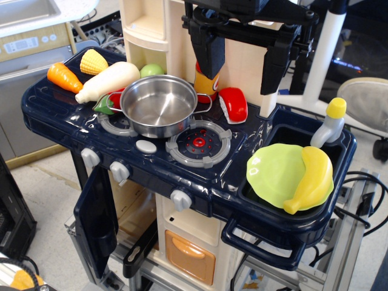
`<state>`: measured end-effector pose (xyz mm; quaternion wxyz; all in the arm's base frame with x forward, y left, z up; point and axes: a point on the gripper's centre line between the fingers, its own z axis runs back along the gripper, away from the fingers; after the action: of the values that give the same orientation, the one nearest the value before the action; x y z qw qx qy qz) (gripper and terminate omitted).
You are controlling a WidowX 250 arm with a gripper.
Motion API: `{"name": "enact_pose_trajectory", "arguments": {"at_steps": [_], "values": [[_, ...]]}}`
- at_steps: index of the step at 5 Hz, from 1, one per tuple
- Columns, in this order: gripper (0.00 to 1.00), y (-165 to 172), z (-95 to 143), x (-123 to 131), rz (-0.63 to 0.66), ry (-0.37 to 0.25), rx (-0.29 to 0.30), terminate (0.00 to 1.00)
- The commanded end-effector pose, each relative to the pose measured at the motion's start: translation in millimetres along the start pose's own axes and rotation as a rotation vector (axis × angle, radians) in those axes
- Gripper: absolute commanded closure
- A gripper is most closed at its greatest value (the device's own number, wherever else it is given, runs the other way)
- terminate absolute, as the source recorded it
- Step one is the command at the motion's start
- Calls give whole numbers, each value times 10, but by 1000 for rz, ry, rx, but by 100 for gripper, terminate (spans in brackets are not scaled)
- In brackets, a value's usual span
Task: Put banana in pot or pan
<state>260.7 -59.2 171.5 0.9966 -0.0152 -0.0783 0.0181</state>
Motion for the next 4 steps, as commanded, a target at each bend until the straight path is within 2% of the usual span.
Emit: {"name": "enact_pose_trajectory", "arguments": {"at_steps": [1,3,4], "values": [[0,0,0,0,0,0,0,0],[0,-670,-327,121,3,-29,-47,0],[0,-814,-686,121,-6,-53,-100,0]]}}
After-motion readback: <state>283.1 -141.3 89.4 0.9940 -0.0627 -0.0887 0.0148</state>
